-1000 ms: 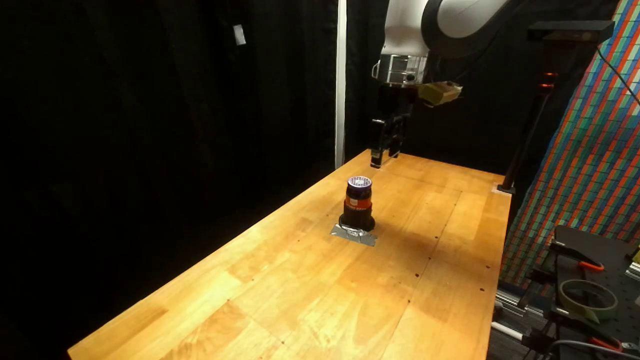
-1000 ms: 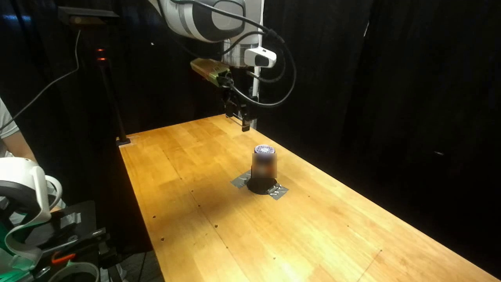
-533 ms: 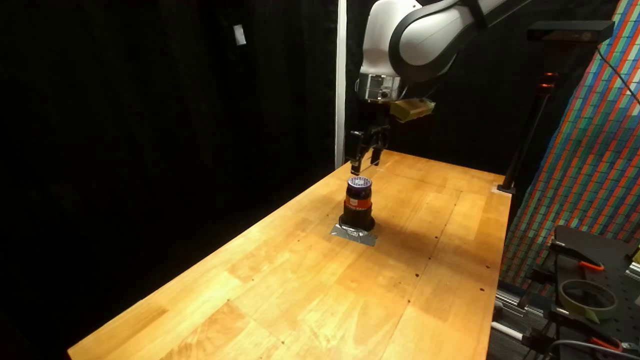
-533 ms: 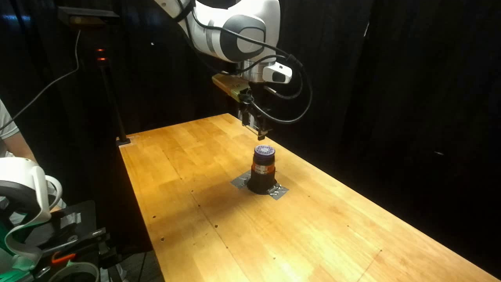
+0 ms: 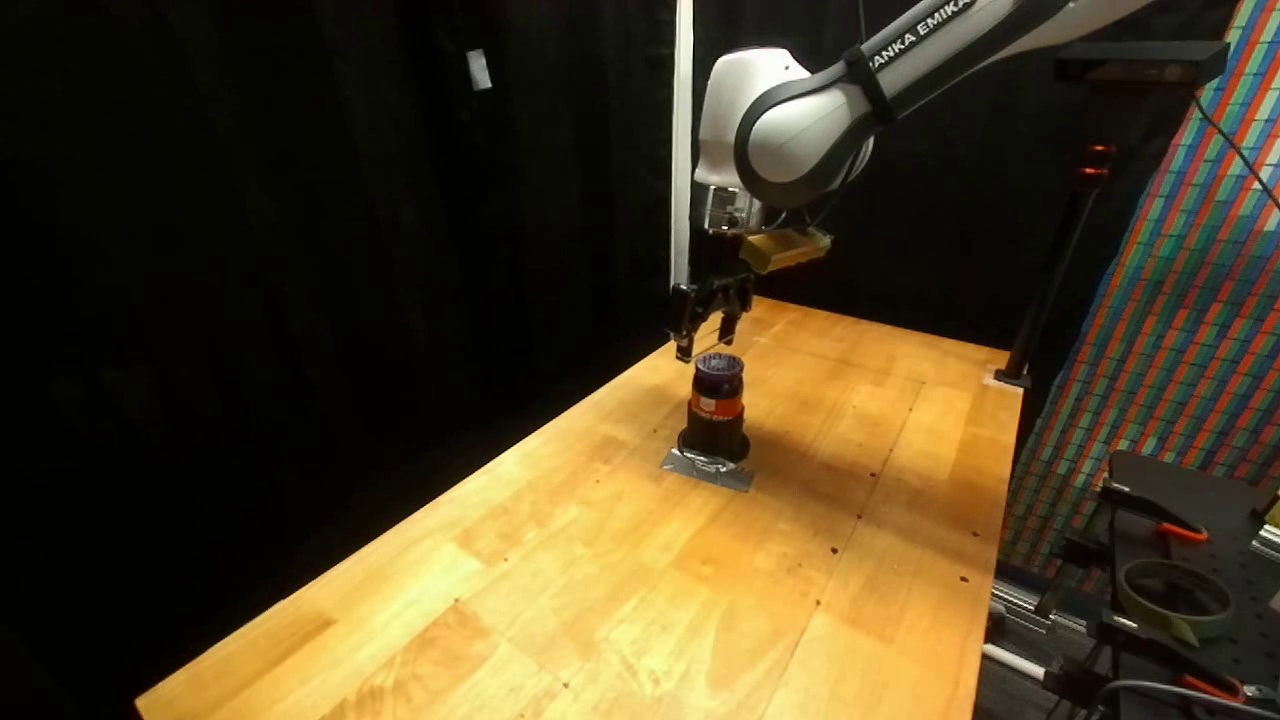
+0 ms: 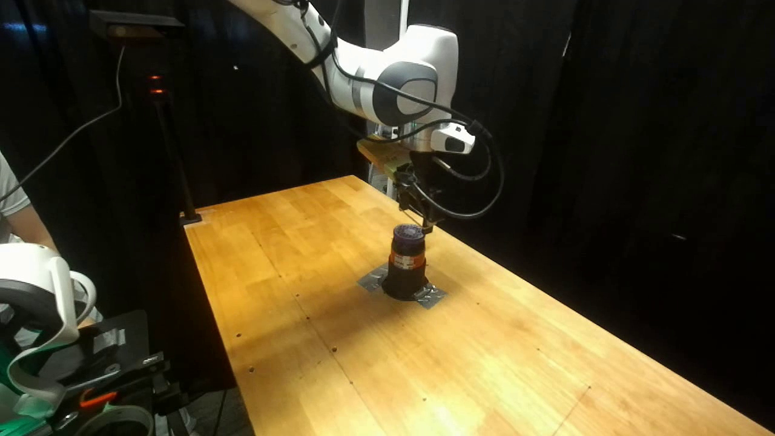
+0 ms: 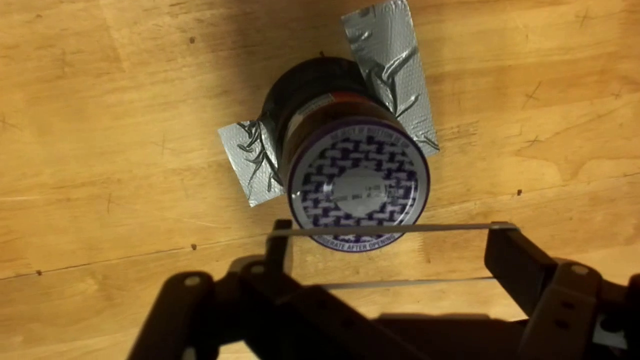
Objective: Put the band over the bottom of the cup
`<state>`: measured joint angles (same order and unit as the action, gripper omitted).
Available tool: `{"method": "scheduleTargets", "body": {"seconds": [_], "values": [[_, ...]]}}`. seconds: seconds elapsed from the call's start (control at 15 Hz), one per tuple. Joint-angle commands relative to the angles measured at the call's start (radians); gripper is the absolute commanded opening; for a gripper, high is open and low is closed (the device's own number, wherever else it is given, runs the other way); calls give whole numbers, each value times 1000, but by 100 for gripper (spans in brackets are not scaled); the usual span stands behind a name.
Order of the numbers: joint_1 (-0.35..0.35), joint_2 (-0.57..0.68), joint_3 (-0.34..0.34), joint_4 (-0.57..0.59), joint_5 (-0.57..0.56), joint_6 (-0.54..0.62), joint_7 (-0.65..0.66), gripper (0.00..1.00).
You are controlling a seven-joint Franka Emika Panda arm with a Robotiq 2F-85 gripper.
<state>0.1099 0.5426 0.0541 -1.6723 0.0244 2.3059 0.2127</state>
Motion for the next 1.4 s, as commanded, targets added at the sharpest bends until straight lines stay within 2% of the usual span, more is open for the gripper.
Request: {"method": "scheduleTargets", "body": {"seconds": [0.0, 0.47, 0.93, 1.33], "values": [[24, 71, -32, 96, -14, 4, 43, 100], [11, 127, -41, 156, 5, -63, 38, 100], [-18, 116, -16, 159, 62, -262, 9, 100], [-29, 80, -9, 120, 112, -281, 4, 100]]}}
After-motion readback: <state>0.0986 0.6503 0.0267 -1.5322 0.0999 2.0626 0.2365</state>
